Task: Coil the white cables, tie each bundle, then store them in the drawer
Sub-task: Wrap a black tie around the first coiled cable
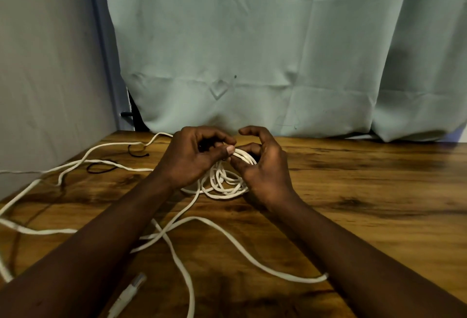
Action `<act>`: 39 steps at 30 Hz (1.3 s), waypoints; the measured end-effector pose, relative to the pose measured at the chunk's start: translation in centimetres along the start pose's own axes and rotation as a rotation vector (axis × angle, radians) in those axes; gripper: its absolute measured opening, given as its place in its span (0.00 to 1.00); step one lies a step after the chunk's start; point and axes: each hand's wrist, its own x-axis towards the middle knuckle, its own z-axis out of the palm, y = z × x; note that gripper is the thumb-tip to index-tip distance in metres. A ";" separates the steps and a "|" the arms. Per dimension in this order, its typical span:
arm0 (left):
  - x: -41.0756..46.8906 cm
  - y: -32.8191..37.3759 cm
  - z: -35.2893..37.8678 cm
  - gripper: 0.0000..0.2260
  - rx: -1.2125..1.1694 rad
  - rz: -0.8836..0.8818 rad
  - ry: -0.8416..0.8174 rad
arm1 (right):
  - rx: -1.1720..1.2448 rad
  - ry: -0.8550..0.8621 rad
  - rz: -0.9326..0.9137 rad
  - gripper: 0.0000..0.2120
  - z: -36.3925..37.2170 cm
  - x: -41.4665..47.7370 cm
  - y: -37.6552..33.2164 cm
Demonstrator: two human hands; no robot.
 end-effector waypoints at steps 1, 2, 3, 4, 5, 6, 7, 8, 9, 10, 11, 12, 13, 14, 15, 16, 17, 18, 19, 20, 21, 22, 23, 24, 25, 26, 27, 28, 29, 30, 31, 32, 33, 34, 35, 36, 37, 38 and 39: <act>0.0 0.1 0.0 0.05 0.002 0.002 -0.003 | -0.026 -0.006 -0.020 0.26 0.0 0.0 -0.1; 0.1 0.2 0.0 0.03 0.000 0.000 -0.009 | -0.044 -0.013 -0.032 0.27 0.0 0.0 -0.1; 0.1 0.3 -0.1 0.02 -0.005 -0.007 -0.011 | -0.051 -0.022 -0.040 0.27 0.0 0.0 -0.2; 0.1 0.4 -0.1 0.01 -0.021 -0.022 -0.012 | -0.051 -0.035 -0.043 0.27 0.0 0.1 -0.2; 0.1 0.6 -0.2 0.01 -0.044 -0.042 -0.006 | -0.040 -0.052 -0.045 0.27 0.0 0.1 -0.3; 0.2 0.8 -0.2 0.01 -0.082 -0.072 0.006 | -0.022 -0.069 -0.044 0.25 0.0 0.1 -0.4; 0.2 1.0 -0.2 0.01 -0.132 -0.116 0.026 | -0.009 -0.085 -0.050 0.22 0.0 0.1 -0.5; 0.3 1.2 -0.2 0.01 -0.189 -0.174 0.049 | -0.013 -0.097 -0.066 0.19 0.0 0.1 -0.6; 0.4 1.5 -0.2 0.02 -0.236 -0.239 0.078 | -0.028 -0.113 -0.090 0.16 0.0 0.2 -0.6; 0.4 1.7 -0.2 0.03 -0.275 -0.304 0.108 | -0.042 -0.132 -0.107 0.15 0.0 0.1 -0.8; 0.6 1.7 -0.3 0.04 -0.305 -0.364 0.138 | -0.046 -0.150 -0.120 0.14 0.0 0.1 -0.9; 0.7 1.7 -0.4 0.05 -0.330 -0.417 0.167 | -0.037 -0.168 -0.125 0.13 0.1 0.0 -1.1; 0.7 1.7 -0.5 0.05 -0.351 -0.460 0.198 | -0.023 -0.184 -0.132 0.13 0.1 0.0 -1.1; 0.8 1.7 -0.4 0.05 -0.373 -0.493 0.226 | -0.009 -0.192 -0.139 0.13 0.1 0.0 -1.2; 0.7 1.7 -0.3 0.05 -0.398 -0.519 0.243 | -0.001 -0.194 -0.149 0.13 0.1 0.0 -1.2; 0.7 1.8 -0.1 0.06 -0.427 -0.542 0.249 | 0.005 -0.198 -0.156 0.13 0.1 0.0 -1.3; 0.6 1.9 0.1 0.06 -0.456 -0.562 0.243 | 0.004 -0.202 -0.162 0.12 0.1 0.1 -1.1; 0.4 1.9 0.3 0.07 -0.488 -0.577 0.230 | 0.011 -0.206 -0.155 0.12 0.0 0.0 -1.1; 0.3 2.0 0.5 0.08 -0.531 -0.584 0.211 | 0.026 -0.210 -0.136 0.11 0.0 0.0 -1.0; 0.3 2.0 0.7 0.07 -0.589 -0.589 0.192 | 0.054 -0.215 -0.109 0.11 -0.1 0.0 -1.1; 0.3 1.8 0.9 0.06 -0.650 -0.587 0.178 | 0.076 -0.210 -0.088 0.14 -0.3 0.1 -0.9; 0.4 1.7 1.0 0.04 -0.682 -0.577 0.179 | 0.098 -0.190 -0.069 0.16 -0.5 0.3 -0.7; 0.4 1.3 1.2 0.04 -0.665 -0.558 0.192 | 0.112 -0.152 -0.052 0.17 -0.8 0.7 -0.5; 0.5 0.8 1.4 0.05 -0.601 -0.525 0.207 | 0.125 -0.099 -0.029 0.15 -1.4 1.2 -0.2; 0.6 0.3 1.6 0.05 -0.488 -0.474 0.220 | 0.135 -0.037 0.005 0.13 -2.0 1.7 0.2; 0.5 -0.3 1.8 0.05 -0.334 -0.407 0.223 | 0.149 0.024 0.043 0.11 -2.9 2.2 0.5; 0.4 -0.7 2.0 0.05 -0.173 -0.337 0.211 | 0.162 0.082 0.081 0.10 -3.8 2.6 0.8; 0.2 -1.0 2.2 0.05 -0.037 -0.282 0.184 | 0.174 0.133 0.121 0.09 -4.7 2.9 1.1; -0.1 -1.2 2.4 0.05 0.064 -0.243 0.143 | 0.180 0.179 0.154 0.09 -5.7 3.2 1.4; -0.3 -1.3 2.6 0.04 0.143 -0.210 0.097 | 0.183 0.217 0.188 0.08 -6.6 3.4 1.8; -0.5 -1.2 2.8 0.04 0.198 -0.184 0.049 | 0.183 0.250 0.221 0.08 -7.5 3.8 2.5; -0.6 -1.1 3.0 0.04 0.234 -0.165 0.009 | 0.179 0.275 0.259 0.07 -8.2 4.1 3.2; -0.7 -1.3 3.0 0.04 0.261 -0.149 -0.021 | 0.164 0.294 0.303 0.07 -8.8 4.4 4.1; -0.7 -1.4 3.1 0.04 0.277 -0.135 -0.045 | 0.131 0.316 0.347 0.10 -9.4 4.6 5.1; -0.7 -1.6 3.1 0.03 0.287 -0.127 -0.058 | 0.100 0.345 0.381 0.13 -9.9 4.8 6.2; -0.7 -1.7 3.1 0.03 0.293 -0.124 -0.065 | 0.046 0.386 0.400 0.16 -10.4 5.0 7.3; -0.6 -1.9 3.1 0.03 0.297 -0.122 -0.067 | -0.053 0.425 0.413 0.16 -10.8 5.2 8.1; -0.7 -1.9 3.1 0.03 0.299 -0.122 -0.067 | -0.185 0.450 0.423 0.15 -11.1 5.2 8.3; -0.7 -1.9 3.1 0.03 0.302 -0.124 -0.070 | -0.320 0.466 0.432 0.14 -11.3 5.1 8.3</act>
